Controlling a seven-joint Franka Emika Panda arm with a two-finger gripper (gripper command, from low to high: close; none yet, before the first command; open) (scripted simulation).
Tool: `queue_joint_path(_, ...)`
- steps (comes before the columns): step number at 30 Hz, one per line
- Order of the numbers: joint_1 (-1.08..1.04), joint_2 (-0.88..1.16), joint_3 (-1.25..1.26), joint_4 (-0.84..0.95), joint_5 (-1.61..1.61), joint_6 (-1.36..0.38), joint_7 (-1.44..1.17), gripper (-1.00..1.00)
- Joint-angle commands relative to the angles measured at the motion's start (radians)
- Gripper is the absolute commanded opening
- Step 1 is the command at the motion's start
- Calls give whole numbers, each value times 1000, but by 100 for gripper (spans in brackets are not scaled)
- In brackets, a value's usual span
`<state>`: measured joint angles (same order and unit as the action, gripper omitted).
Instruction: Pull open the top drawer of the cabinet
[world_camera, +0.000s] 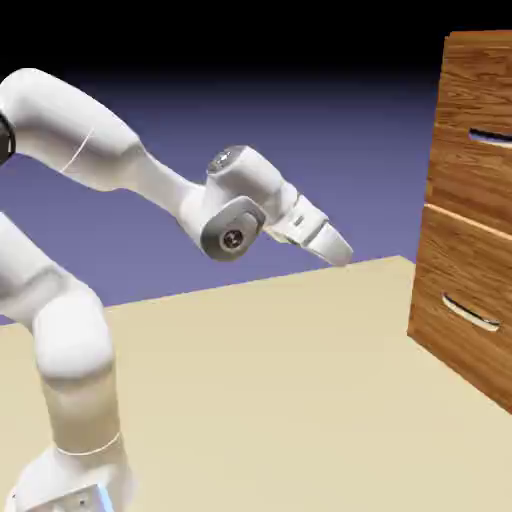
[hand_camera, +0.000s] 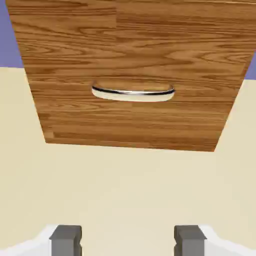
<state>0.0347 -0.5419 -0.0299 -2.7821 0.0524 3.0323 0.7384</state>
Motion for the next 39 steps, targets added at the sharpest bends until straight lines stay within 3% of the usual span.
queue_joint_path(1, 19, 23, -25, 23, 44, -4, -2, 0)
queue_joint_path(39, 733, 910, -968, 901, 1696, -152, -83, 0)
